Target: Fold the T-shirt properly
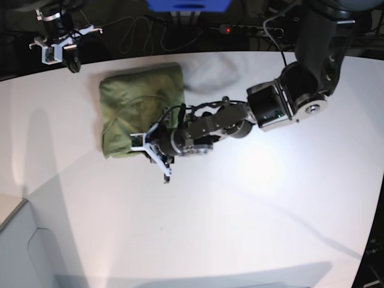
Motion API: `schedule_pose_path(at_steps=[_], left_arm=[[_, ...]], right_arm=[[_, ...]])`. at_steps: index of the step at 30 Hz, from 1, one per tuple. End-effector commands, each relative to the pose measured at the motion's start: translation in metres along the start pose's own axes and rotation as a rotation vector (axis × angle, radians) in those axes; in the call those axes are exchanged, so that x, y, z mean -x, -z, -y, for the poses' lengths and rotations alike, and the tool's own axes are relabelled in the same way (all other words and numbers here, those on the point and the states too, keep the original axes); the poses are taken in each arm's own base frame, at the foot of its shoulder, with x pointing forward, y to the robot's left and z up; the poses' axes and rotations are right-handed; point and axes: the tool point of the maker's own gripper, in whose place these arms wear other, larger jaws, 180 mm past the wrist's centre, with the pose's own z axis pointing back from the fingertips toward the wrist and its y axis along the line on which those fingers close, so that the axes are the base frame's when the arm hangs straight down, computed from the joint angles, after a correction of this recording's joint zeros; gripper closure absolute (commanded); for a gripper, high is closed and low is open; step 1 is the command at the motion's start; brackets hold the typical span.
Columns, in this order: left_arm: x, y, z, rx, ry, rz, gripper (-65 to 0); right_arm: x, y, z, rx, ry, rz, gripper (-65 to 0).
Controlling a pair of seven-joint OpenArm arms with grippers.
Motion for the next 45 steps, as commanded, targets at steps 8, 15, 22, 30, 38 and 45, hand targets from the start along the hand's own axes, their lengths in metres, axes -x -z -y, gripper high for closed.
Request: schedule_pose_path(at_steps=[8,15,22,30,38,45], left_arm=[[-0.018,-0.009,-0.021,-0.052,0.055,-0.013,-42.0],[-0.026,-0.019,-0.050,-0.192,0.113,-0.006,-42.4],[-0.063,-0.049,-0.070,-0.322,0.153,0.087,-42.4],[-0.036,-0.126,-0.122,-0.549,-0.004,0.133,-42.4],[0.109,-0.209,-0.142,-0.820,-0.432,-0.041,-42.4],[0.211,-0.264,-0.079,-0.901,-0.929,-0.037,-42.4]], right_arm=[[-0.003,-0.008,-0.004,-0.021,-0.002,0.020,0.0],[-0.004,-0.008,-0.004,-0.021,-0.002,0.023,0.0],[-0.003,-0.008,-0.004,-0.022,0.000,0.022,0.0],[-0.011,0.001,-0.023,-0.080,0.001,0.045,0.0],[-0.038,0.017,-0.053,-0.169,-0.013,0.127,0.0],[-0.071,0.029,-0.066,-0.208,-0.060,0.200,0.0]])
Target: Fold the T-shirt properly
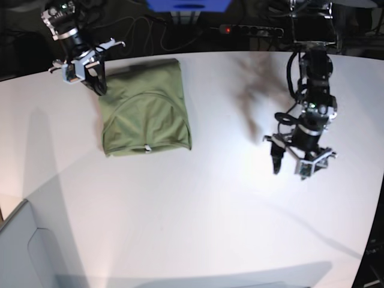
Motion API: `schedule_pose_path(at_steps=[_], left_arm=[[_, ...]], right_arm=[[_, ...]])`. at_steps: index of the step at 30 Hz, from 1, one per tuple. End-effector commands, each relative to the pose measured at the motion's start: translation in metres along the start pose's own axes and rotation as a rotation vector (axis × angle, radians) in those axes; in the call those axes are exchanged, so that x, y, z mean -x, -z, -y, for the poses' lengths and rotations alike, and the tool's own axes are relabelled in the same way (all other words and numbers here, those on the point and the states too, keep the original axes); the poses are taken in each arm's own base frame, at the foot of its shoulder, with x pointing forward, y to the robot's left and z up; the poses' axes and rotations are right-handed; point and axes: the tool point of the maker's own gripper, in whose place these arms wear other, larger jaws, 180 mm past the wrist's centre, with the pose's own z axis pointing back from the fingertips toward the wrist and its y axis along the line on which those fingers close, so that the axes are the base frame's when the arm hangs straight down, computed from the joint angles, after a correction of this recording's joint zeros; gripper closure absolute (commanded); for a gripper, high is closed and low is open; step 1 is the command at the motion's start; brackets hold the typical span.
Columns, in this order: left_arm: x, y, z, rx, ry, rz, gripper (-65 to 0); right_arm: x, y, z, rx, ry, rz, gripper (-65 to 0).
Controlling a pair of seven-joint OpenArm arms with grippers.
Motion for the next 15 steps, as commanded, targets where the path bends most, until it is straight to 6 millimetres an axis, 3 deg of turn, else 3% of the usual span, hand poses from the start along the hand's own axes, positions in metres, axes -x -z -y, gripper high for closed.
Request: schedule_pose_path(at_steps=[1,6,10,15], left_arm=[[-0.005,-0.006,-0.011,-0.017,-0.024,0.032,-42.4],[0.030,-0.036,-0.039,-0.078,-0.137,-0.019,-42.4],[0.056,-0.057,-0.040,-0.079,-0.193,-0.066,-42.4],[0.080,-0.075,-0.045,-0.092,-0.250,-0.111,-42.4]], right_arm=[[-0.015,0.002,-0.003,-0.025,-0.020,0.047,0.0],[-0.019,0.016,0.001,-0.041,-0.064,0.012,0.0],[-0.021,0.029,0.007,-0.058,-0.089,0.002,0.0],[0.001,0.038,0.018,-0.067,-0.060,-0.046,0.0]])
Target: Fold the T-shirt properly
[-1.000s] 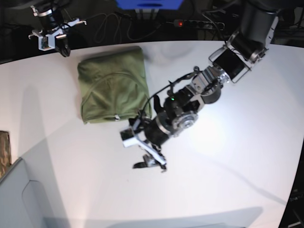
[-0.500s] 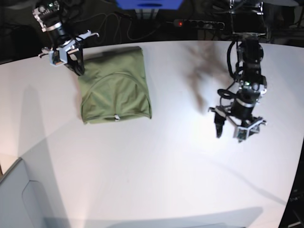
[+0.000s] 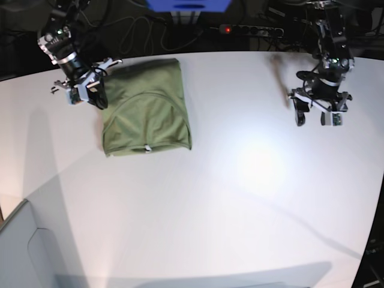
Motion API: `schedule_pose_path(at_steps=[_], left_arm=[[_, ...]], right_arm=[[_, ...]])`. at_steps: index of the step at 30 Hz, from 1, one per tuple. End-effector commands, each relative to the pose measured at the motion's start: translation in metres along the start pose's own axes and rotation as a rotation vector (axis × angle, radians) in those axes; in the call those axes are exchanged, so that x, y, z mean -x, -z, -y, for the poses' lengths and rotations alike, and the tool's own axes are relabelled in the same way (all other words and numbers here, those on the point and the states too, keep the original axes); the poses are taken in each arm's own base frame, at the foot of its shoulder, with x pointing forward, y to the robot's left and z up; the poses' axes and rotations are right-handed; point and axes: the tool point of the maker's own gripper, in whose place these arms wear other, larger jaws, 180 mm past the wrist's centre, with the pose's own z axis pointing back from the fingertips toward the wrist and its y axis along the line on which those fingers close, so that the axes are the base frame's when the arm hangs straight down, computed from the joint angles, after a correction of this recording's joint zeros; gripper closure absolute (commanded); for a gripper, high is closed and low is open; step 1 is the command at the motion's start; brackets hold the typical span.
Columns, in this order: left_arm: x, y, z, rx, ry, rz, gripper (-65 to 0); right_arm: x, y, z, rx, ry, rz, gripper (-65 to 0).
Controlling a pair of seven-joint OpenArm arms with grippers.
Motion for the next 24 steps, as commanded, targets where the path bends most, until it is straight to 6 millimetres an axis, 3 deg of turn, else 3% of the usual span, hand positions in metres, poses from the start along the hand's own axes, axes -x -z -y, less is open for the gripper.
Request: schedule_pose_path(at_steps=[1,6,15,24], left_arm=[[-0.014,-0.005,-0.007,-0.010,-0.001,0.050,-42.4],[0.001,-0.017,-0.019,-0.031,-0.047,0.024,-42.4],[0.017,-0.031,-0.038,-0.080,-0.057,-0.010,-42.4],[0.029,-0.037,-0.038,-0.080,-0.052,-0.044,-42.4]], right_arm=[[-0.005,-0.001,0.000,-0.019,-0.001,0.033,0.0],[0.029,0.006,0.000,-0.033,0.085,-0.019,0.0],[0.050,0.002,-0.004,-0.036,0.154,-0.010,0.0],[0.060,-0.008,-0.009,-0.038,0.165,-0.036,0.0]])
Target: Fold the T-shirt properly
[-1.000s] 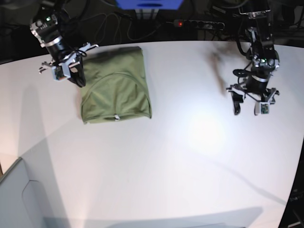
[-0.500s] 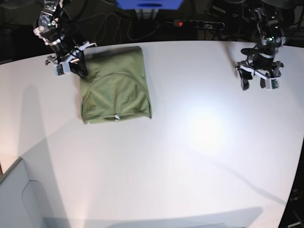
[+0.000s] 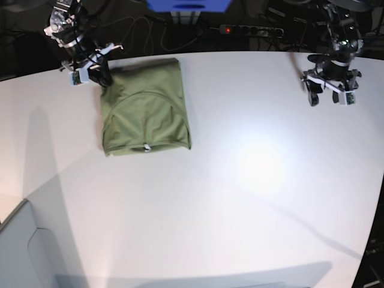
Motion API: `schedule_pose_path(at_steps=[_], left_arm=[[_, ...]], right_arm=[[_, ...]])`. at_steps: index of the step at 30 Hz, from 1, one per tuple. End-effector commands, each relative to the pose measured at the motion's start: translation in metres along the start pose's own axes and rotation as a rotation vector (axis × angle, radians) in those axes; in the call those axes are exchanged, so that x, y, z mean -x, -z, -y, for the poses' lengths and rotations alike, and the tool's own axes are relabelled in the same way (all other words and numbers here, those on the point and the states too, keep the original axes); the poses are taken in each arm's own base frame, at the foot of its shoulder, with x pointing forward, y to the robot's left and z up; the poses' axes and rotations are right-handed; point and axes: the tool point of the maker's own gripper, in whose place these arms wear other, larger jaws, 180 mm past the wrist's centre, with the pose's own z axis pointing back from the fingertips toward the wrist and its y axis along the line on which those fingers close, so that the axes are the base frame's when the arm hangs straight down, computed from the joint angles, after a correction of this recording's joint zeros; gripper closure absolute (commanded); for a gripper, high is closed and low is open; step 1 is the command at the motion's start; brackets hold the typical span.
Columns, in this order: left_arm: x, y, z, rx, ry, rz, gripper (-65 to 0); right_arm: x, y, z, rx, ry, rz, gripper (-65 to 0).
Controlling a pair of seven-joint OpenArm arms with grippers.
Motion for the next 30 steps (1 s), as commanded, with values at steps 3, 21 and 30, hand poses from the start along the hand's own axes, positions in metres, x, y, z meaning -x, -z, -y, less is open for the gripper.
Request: schedule_pose_path(at_steps=[3,21,30], left_arm=[[-0.016,-0.008,0.002,0.009,0.029,0.051,-42.4],[0.029,-0.067,-0.017,-0.049,0.082,-0.077,0.0],[0.085,-0.103,-0.026,-0.063,0.092,-0.250,0.0]], right_arm=[[-0.015,-0.010,0.002,0.002,-0.023,0.046,0.0],[0.002,-0.067,-0.003,0.067,-0.066,-0.034,0.0],[0.042,-0.098,-0.012,0.091,-0.003,-0.152,0.0]])
